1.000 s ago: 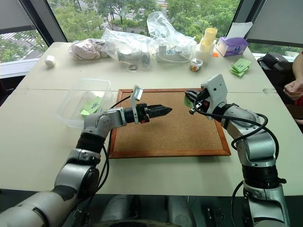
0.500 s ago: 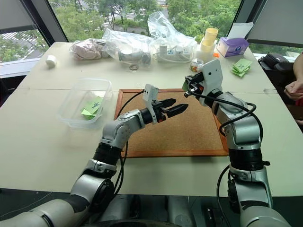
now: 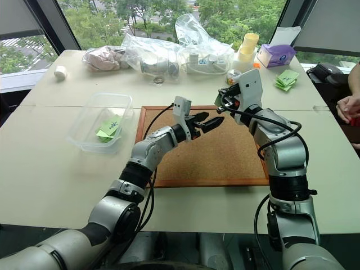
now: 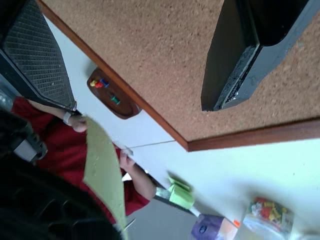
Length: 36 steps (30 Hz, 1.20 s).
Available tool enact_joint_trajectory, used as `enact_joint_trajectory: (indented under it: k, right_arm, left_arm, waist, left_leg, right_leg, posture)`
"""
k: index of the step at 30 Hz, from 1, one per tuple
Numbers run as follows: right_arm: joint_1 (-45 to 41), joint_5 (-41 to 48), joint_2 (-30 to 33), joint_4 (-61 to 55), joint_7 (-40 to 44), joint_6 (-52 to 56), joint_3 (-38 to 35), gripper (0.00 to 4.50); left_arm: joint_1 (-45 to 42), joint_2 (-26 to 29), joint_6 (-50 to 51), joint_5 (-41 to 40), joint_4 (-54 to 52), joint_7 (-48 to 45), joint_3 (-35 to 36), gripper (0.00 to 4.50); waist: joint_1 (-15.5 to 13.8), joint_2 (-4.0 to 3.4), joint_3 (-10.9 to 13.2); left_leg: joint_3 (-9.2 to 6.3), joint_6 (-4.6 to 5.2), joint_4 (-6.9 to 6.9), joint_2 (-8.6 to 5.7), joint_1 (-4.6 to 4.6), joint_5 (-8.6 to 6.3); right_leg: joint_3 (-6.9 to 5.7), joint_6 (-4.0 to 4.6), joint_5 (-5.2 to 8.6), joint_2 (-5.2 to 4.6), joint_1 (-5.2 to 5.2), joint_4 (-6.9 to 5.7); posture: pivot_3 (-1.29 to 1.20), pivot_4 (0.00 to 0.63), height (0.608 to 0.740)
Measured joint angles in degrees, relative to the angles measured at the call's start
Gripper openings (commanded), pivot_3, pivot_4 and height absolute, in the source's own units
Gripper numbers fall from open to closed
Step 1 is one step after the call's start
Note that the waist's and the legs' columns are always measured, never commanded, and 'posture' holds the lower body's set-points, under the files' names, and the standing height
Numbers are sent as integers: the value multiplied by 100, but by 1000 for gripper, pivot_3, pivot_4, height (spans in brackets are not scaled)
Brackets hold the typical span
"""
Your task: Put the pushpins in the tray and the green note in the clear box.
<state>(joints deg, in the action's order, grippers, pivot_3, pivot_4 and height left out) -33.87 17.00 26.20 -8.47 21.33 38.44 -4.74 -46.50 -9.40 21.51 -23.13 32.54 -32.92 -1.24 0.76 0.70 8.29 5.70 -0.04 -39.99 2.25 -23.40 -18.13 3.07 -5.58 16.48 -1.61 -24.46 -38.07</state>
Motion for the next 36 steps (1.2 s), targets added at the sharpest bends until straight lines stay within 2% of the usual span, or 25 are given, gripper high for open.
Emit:
enact_joint_trajectory:
  k: [18,27,29,31,36]
  right_arm:
    - [0,6,-97,-5,-77,1,0,0]
    - [1,12,-185,-76,-82,31,-5,0]
    - [0,16,-216,-153,-77,45,-5,0]
    - [6,20,-263,-164,-70,80,5,0]
    - [39,22,-277,-262,-71,125,6,0]
  left_arm:
    - [-140,-25,-123,-232,200,-151,39,4390]
    - [-623,-81,-447,-257,838,-39,226,4390]
    - [-713,-97,-541,-258,999,-32,249,3856]
    - [-759,-107,-620,-258,1090,-35,257,3064]
    - [-779,-112,-708,-258,1210,-68,256,329]
  waist:
    - [2,0,0]
    - [1,0,0]
    - [2,0,0]
    - [3,0,0]
    - [3,0,0]
  left_leg:
    - [0,0,0,0,0,0]
    - [-1,2,1,-15,-1,-1]
    - [-3,2,2,-17,-1,-1]
    - [-3,2,2,-17,-1,-1]
    - [-4,2,3,-17,-1,-1]
  right_leg:
    - [0,0,0,1,0,0]
    - [0,0,0,1,0,2]
    - [-1,0,0,1,0,4]
    - [-1,0,0,1,0,4]
    - [-1,0,0,1,0,3]
  posture:
    - [0,150,738]
    - [0,150,738]
    - [0,150,738]
    - [0,150,738]
    - [0,150,738]
